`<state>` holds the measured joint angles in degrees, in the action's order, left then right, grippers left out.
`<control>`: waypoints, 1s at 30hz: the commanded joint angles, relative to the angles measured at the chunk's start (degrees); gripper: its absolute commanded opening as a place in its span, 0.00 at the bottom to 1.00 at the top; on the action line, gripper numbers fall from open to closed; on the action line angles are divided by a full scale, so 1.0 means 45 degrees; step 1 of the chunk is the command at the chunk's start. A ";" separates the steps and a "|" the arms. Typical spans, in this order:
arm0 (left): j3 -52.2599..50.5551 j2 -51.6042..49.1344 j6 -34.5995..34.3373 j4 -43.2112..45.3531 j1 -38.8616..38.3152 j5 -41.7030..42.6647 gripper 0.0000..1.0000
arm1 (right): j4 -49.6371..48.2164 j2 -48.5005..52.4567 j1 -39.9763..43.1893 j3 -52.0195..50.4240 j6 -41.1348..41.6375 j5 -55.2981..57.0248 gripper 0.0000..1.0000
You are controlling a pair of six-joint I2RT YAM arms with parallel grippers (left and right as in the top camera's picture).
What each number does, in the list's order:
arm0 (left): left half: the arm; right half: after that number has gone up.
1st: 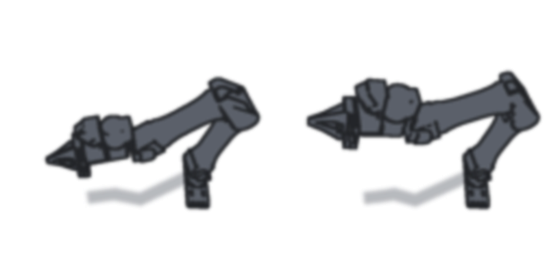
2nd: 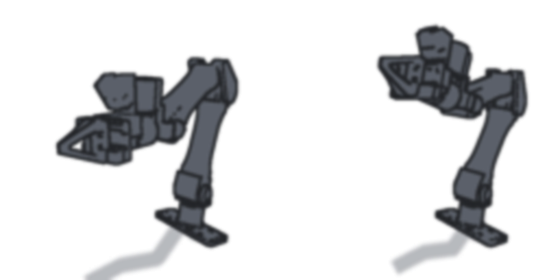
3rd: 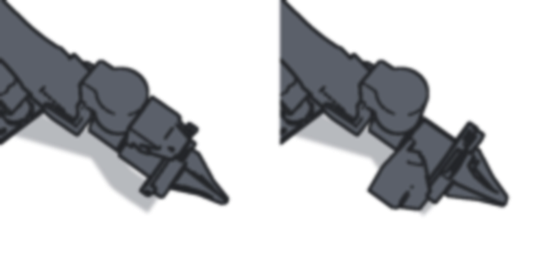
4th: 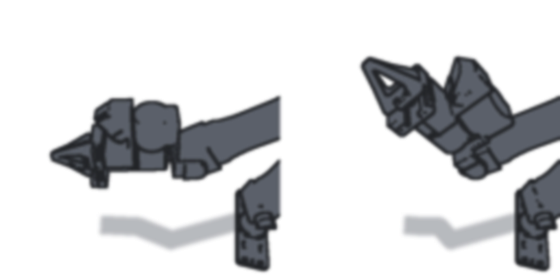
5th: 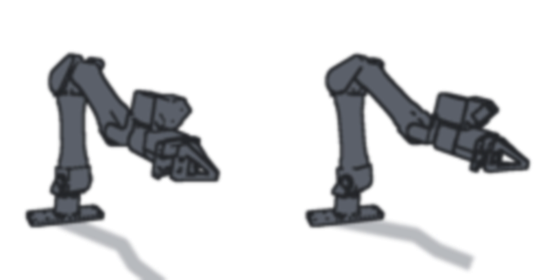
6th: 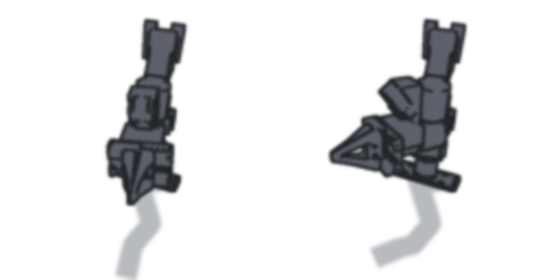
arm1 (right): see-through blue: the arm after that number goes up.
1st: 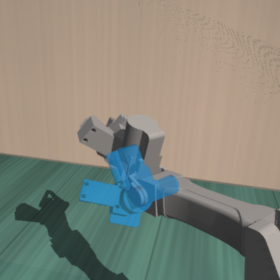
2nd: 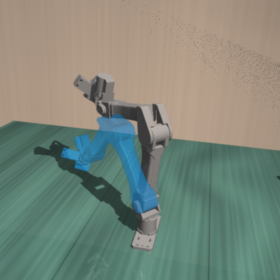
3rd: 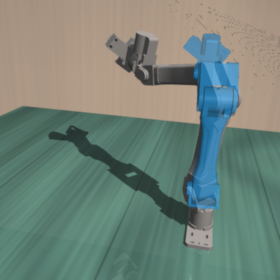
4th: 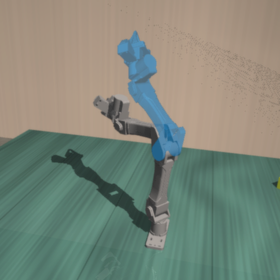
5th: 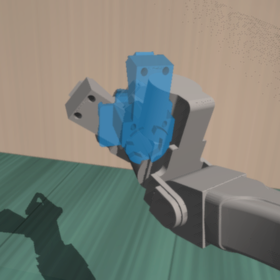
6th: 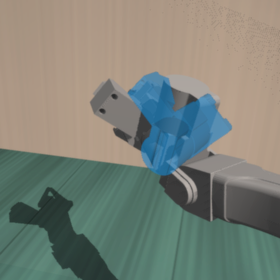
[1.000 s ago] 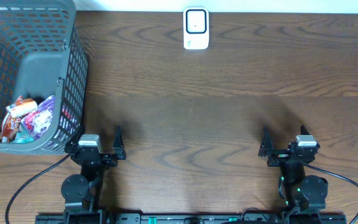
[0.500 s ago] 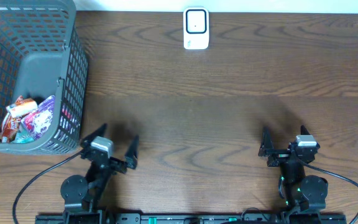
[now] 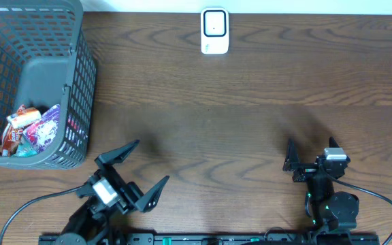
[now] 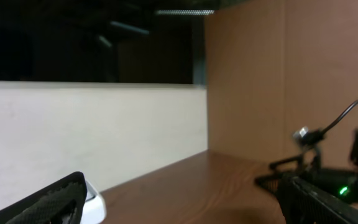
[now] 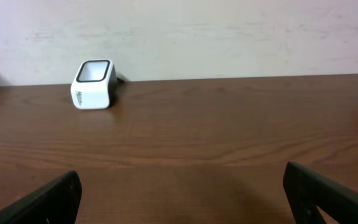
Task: Scan the item barcode
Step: 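Swing the left gripper up and over into the grey basket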
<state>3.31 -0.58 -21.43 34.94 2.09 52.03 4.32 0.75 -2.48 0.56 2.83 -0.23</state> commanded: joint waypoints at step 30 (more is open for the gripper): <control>1.5480 -1.2915 -0.0505 -0.2953 0.2210 -0.0291 0.98 | 0.0010 -0.0010 -0.0049 -0.0044 0.0170 -0.0029 0.99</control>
<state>64.58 -53.91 -26.13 29.93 8.62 55.40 4.32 0.97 -2.48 0.56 2.83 -0.25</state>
